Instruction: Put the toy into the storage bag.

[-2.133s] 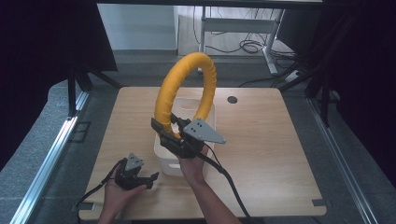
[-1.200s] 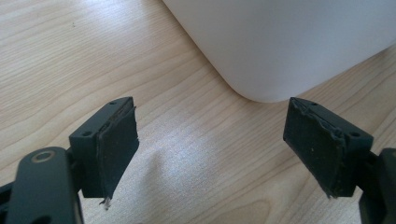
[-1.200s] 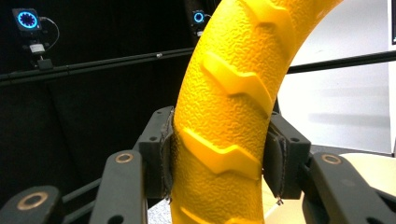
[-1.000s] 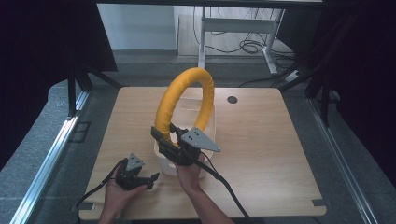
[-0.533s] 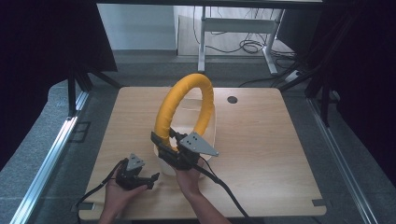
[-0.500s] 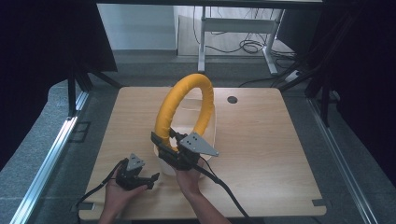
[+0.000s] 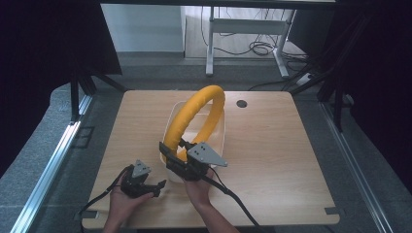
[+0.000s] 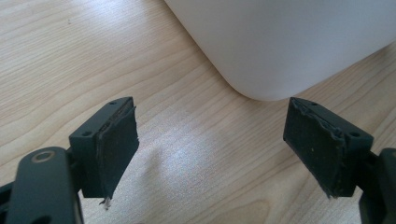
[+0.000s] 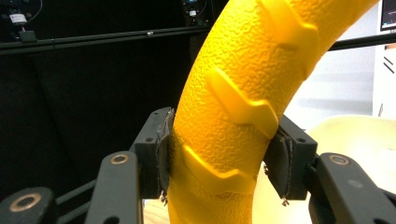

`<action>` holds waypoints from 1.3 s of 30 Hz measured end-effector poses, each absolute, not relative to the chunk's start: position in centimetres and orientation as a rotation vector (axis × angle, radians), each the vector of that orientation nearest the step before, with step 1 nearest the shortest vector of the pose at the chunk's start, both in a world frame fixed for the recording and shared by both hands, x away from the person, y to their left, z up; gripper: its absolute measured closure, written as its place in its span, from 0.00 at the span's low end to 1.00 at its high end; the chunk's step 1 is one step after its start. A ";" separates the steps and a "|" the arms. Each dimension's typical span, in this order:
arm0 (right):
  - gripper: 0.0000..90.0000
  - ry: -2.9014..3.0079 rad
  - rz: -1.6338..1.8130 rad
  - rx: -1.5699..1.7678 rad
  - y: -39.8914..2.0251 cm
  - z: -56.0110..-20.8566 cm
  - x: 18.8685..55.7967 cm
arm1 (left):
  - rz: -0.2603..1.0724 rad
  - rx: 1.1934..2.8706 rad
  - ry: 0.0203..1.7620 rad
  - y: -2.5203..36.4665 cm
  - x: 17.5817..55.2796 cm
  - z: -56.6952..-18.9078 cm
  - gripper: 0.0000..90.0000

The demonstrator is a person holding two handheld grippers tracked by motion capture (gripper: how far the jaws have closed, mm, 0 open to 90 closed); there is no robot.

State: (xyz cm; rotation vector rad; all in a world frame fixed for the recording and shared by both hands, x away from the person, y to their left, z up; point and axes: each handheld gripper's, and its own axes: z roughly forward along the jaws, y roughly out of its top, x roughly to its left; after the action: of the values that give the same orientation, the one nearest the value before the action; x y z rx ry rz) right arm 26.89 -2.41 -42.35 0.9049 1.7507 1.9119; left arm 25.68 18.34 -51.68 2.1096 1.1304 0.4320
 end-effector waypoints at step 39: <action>0.27 1.850 1.912 0.946 -6.1 -42.3 25.7 | 0.423 2.122 1.130 18.2 25.7 -51.8 0.20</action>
State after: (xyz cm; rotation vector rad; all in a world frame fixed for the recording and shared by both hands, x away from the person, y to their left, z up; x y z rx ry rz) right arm 25.68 -6.09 -42.30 0.9464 1.8499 1.9118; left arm 25.74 18.20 -51.85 2.1218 1.1295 0.4226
